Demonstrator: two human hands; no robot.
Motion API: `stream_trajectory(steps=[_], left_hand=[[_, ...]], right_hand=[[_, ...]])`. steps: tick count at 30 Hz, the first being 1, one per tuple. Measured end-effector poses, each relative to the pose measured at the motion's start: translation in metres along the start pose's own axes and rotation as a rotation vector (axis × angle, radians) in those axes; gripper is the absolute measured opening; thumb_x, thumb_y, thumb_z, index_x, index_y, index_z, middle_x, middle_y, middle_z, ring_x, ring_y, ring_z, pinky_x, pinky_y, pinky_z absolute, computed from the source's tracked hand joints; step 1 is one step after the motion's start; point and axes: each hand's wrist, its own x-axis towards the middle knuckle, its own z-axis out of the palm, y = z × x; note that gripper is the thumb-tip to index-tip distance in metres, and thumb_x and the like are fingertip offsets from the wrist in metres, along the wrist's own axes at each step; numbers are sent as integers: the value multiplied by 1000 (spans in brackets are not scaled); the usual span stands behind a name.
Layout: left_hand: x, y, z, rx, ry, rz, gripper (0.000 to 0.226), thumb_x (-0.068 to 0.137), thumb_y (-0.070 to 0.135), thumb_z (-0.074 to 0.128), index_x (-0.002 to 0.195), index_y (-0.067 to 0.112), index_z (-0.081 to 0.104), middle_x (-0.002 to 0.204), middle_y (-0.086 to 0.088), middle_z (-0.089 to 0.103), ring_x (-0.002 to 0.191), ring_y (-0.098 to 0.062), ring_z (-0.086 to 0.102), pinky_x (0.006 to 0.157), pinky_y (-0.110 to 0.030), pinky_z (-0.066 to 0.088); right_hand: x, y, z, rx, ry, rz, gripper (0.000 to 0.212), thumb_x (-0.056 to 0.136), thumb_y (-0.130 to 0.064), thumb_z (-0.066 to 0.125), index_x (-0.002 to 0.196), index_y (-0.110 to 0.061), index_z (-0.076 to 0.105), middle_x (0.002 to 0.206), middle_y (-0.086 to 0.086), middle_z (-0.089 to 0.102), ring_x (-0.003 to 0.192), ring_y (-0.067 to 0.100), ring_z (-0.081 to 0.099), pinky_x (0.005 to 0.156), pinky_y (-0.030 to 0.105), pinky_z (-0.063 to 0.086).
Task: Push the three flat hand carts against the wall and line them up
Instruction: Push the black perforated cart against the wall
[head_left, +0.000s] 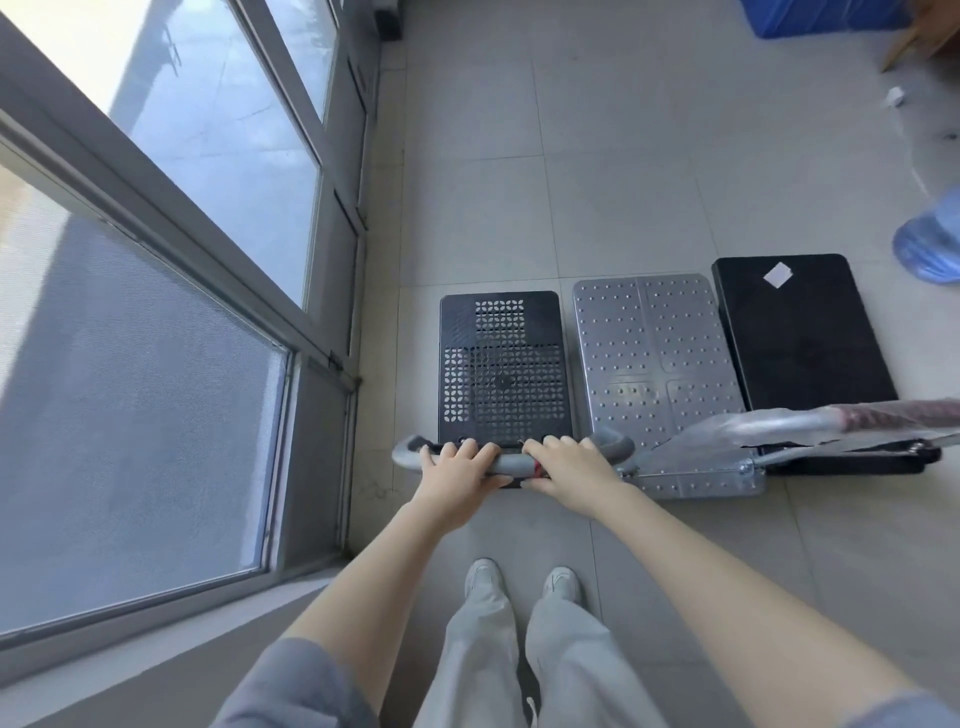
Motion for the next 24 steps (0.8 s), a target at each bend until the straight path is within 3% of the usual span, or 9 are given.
stream_trajectory(steps=[6, 11, 24], left_hand=[[18, -7, -16, -5, 31, 34, 47, 95, 53, 37, 128, 20, 42, 122, -3, 51, 118, -29, 44, 102, -53, 28], [42, -18, -31, 35, 103, 99, 43, 94, 56, 37, 116, 20, 46, 112, -1, 55, 108, -27, 50, 89, -42, 35], [136, -57, -101, 28, 161, 143, 42, 92, 58, 39, 109, 21, 48, 105, 2, 55, 101, -25, 50, 83, -40, 34]], right_hand=[[21, 4, -11, 71, 32, 64, 38, 90, -42, 55, 119, -20, 45, 120, 4, 60, 115, 29, 52, 93, 44, 38], [45, 9, -25, 68, 66, 135, 41, 88, -39, 60, 121, -19, 45, 120, 2, 61, 116, 27, 52, 94, 43, 38], [139, 30, -88, 29, 166, 184, 37, 88, -34, 61, 116, -15, 46, 118, 5, 63, 114, 28, 54, 93, 41, 39]])
